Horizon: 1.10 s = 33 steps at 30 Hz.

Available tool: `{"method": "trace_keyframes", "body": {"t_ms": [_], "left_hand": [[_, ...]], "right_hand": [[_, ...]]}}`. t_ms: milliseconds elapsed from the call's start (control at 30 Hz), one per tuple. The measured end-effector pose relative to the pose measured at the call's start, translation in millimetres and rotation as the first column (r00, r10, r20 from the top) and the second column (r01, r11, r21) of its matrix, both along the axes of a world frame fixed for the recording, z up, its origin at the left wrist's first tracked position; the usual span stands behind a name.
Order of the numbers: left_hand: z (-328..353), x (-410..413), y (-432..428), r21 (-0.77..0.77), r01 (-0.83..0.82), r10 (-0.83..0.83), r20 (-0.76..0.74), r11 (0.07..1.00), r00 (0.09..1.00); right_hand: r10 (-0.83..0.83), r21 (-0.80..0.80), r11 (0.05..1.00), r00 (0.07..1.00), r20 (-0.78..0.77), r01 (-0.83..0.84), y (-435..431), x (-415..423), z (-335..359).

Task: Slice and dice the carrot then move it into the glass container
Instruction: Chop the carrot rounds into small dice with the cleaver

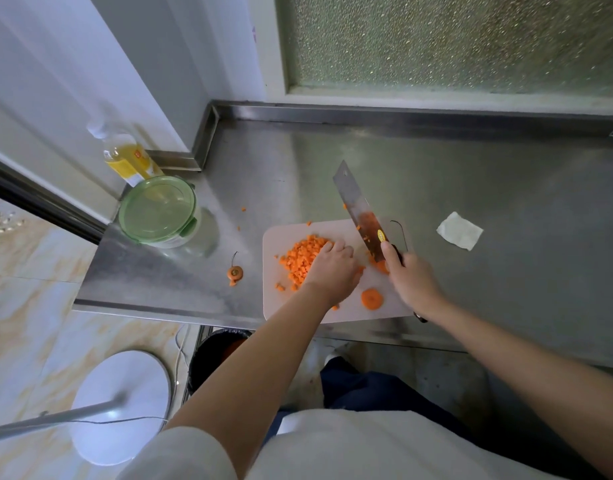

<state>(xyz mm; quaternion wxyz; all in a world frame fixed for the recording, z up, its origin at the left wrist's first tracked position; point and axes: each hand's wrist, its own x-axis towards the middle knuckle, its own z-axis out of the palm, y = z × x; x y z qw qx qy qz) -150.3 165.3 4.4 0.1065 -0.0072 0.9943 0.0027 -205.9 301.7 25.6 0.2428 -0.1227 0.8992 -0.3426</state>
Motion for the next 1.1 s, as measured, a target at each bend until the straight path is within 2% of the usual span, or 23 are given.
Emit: {"method": "trace_keyframes", "body": {"t_ms": [167, 233, 300, 400, 567, 667, 833, 967, 1100], "left_hand": [[-8.3, 2.5, -6.3, -0.036, 0.008, -0.010, -0.053, 0.999, 0.999], [-8.6, 5.3, -9.3, 0.050, -0.056, 0.062, -0.121, 0.997, 0.991], [-4.8, 9.5, -13.4, 0.247, -0.161, 0.210, -0.188, 0.956, 0.959], [2.3, 23.8, -22.9, 0.527, -0.330, 0.494, -0.204, 0.783, 0.845], [0.2, 63.2, -38.9, 0.753, -0.451, 0.783, -0.133, 0.479, 0.608], [-2.9, 85.5, -44.8, 0.792, -0.501, 0.859, -0.057, 0.349, 0.508], [-15.2, 110.8, -50.0, 0.796, -0.554, 0.920, -0.009, 0.245, 0.393], [-19.0, 120.0, -48.9, 0.805, -0.552, 0.930, 0.001, 0.217, 0.368], [-17.8, 121.7, -45.9, 0.806, -0.557, 0.930, 0.022, 0.201, 0.367]], "right_hand": [[0.002, 0.002, 1.000, 1.000, -0.002, -0.002, 3.2, 0.3, 1.1], [0.000, -0.010, 1.000, 1.000, -0.002, 0.000, 2.9, 0.9, 1.7], [-0.008, -0.021, 1.000, 1.000, 0.006, 0.009, 2.1, 2.3, 1.8], [-0.009, -0.064, 0.998, 1.000, 0.024, 0.010, 0.6, 6.8, 1.1], [0.036, -0.151, 0.988, 0.997, 0.071, -0.025, -8.4, 26.3, 2.4], [0.114, -0.142, 0.985, 0.985, 0.126, -0.096, -19.0, 42.4, 0.1], [0.266, -0.128, 0.962, 0.939, 0.218, -0.243, -42.5, 70.4, -3.0], [0.375, -0.090, 0.927, 0.906, 0.195, -0.364, -56.2, 87.6, -12.1], [0.364, -0.058, 0.931, 0.910, 0.200, -0.360, -62.0, 93.6, -24.0]]}}
